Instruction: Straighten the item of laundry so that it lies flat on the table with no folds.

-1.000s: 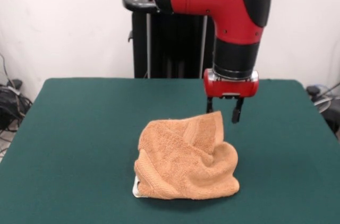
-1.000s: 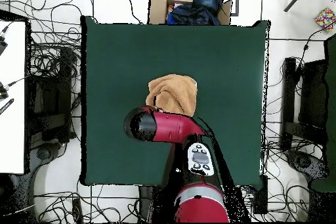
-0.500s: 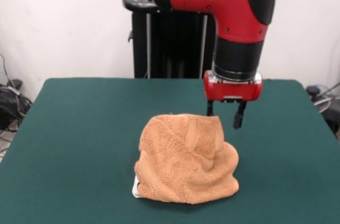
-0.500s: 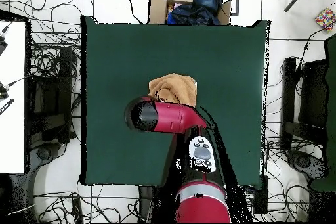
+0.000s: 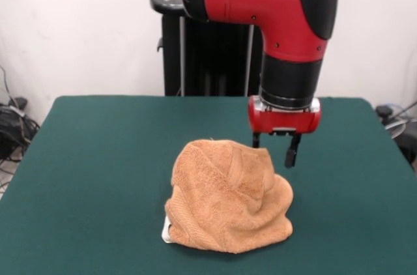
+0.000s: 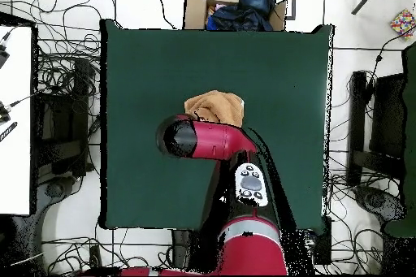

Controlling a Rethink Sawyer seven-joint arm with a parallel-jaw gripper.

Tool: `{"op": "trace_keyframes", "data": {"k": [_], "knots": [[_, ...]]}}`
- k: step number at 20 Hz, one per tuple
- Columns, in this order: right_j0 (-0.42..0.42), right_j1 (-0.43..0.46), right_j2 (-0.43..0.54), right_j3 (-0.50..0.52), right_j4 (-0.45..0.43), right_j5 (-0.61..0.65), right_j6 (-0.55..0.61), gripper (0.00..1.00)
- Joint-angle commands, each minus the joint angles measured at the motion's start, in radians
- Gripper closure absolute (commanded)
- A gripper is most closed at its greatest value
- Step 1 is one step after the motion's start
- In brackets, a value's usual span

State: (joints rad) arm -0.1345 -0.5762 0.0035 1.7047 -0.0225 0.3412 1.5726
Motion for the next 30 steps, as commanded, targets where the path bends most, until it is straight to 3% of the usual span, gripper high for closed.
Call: {"op": "trace_keyframes", "data": {"k": [1,9,20,30], "knots": [[-0.030,0.049,0.087,-0.055,-0.039,0.002,0.056,0.00],[-0.042,0.027,0.055,-0.036,0.004,0.007,0.124,0.00],[-0.012,-0.071,0.015,0.045,0.221,0.106,0.328,0.00],[0.049,-0.074,-0.053,0.128,0.430,0.050,0.503,0.00]]}}
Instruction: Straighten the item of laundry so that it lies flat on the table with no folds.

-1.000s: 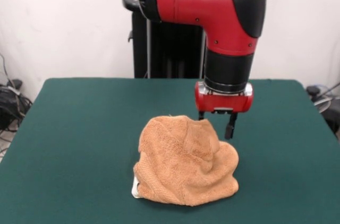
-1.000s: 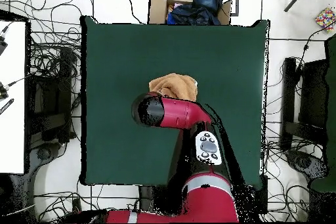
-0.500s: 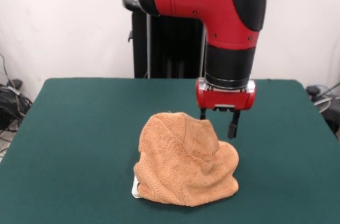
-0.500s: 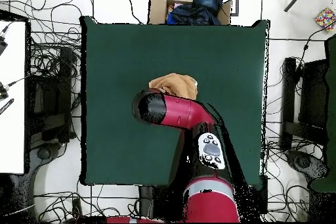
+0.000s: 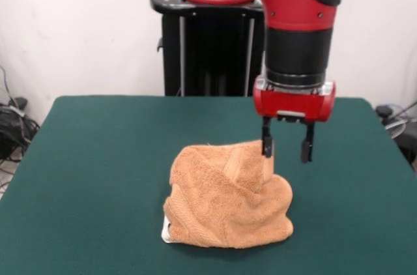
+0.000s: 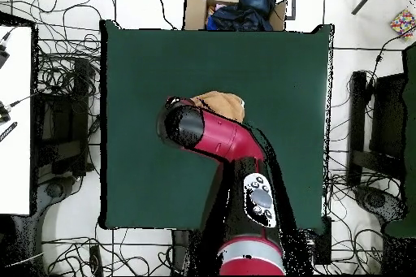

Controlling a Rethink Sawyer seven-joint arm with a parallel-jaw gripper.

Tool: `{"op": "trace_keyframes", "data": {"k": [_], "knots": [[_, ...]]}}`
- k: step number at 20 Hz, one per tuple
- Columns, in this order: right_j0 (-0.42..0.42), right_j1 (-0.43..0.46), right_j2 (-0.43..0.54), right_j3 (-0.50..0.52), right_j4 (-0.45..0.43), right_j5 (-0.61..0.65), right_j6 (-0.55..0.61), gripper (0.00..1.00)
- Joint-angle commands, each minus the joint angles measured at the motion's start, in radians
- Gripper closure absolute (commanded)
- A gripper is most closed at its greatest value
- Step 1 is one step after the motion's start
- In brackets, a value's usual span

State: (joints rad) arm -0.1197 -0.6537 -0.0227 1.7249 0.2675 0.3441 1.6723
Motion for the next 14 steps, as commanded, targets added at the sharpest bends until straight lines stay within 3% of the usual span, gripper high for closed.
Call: {"op": "trace_keyframes", "data": {"k": [1,3,8,14], "knots": [[0.036,0.009,-0.029,0.114,0.140,0.025,0.400,0.00],[0.020,0.029,-0.032,0.092,0.114,0.021,0.350,0.00],[-0.068,0.062,0.014,-0.002,-0.062,0.041,0.098,0.00],[-0.127,0.055,0.061,-0.031,-0.226,0.050,-0.026,0.00]]}}
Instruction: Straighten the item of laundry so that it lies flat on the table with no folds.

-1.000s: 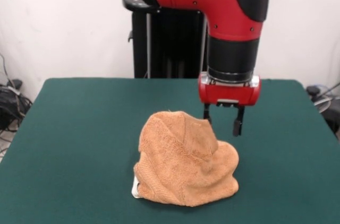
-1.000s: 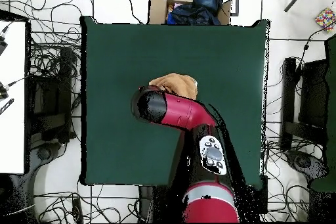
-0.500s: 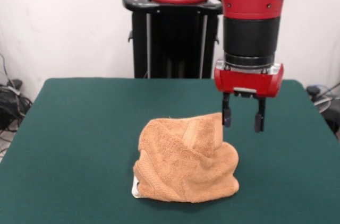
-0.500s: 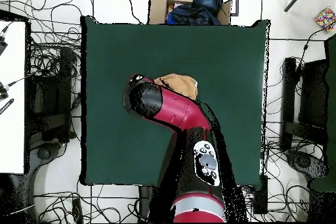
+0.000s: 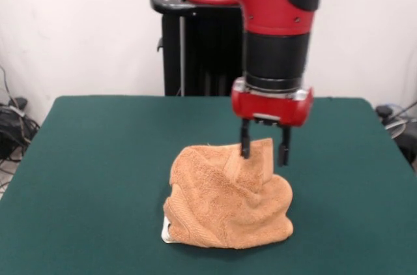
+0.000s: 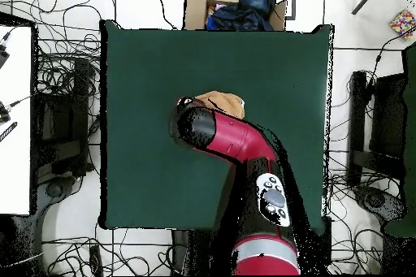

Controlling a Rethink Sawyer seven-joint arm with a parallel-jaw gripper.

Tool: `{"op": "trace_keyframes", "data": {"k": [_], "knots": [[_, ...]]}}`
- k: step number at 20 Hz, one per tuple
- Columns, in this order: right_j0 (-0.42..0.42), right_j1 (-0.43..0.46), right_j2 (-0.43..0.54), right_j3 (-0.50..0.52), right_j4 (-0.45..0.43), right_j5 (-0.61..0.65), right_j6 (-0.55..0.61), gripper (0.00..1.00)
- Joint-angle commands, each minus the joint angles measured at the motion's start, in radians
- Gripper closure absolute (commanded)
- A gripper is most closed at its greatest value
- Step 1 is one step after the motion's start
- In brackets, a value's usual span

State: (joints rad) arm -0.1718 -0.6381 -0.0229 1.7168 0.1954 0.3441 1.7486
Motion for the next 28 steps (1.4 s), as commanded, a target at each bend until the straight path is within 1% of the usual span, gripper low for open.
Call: {"op": "trace_keyframes", "data": {"k": [1,5,9,16,24,28], "knots": [[-0.073,0.037,0.065,-0.023,-0.193,0.042,-0.110,0.00],[-0.098,0.025,0.105,-0.013,-0.293,0.047,-0.127,0.00],[-0.125,0.001,0.155,0.022,-0.331,0.073,-0.094,0.00],[-0.122,-0.026,0.190,0.069,-0.347,0.071,-0.018,0.00],[-0.137,-0.070,0.241,0.074,-0.327,0.140,-0.036,0.00],[-0.158,-0.089,0.298,0.095,-0.336,0.145,-0.070,0.00]]}}
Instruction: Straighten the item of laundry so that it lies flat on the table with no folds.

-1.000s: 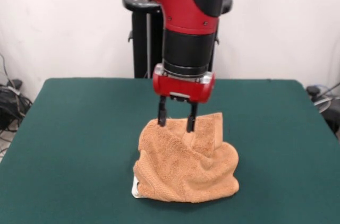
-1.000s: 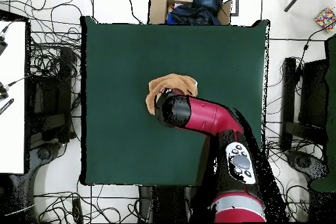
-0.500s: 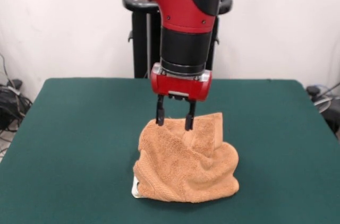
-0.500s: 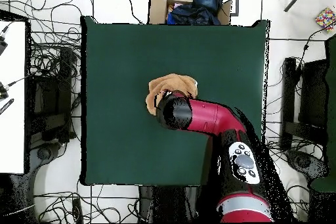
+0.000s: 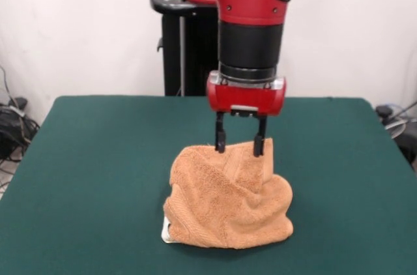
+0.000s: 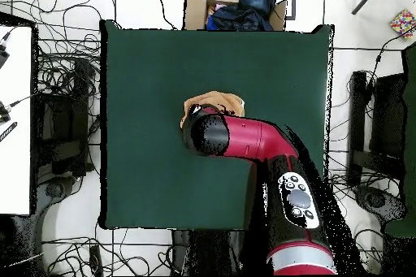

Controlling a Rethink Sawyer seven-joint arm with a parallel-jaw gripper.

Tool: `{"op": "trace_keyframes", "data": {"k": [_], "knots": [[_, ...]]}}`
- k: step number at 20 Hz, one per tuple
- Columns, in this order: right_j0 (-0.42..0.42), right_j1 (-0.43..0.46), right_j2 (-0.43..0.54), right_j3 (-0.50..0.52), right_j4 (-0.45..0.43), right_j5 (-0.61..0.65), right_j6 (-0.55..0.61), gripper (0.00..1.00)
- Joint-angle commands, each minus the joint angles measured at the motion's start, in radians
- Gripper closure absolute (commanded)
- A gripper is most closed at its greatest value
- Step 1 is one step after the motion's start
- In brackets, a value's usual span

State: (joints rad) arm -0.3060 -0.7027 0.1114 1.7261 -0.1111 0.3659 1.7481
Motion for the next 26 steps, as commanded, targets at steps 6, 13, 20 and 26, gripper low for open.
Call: {"op": "trace_keyframes", "data": {"k": [6,13,20,26], "knots": [[-0.021,-0.026,0.174,0.113,-0.061,0.095,-0.054,0.00],[-0.031,0.007,0.181,0.122,-0.090,0.063,-0.053,0.00],[-0.053,0.052,0.194,0.122,-0.144,0.035,-0.052,0.00],[-0.063,0.086,0.187,0.102,-0.198,0.004,-0.039,0.00]]}}
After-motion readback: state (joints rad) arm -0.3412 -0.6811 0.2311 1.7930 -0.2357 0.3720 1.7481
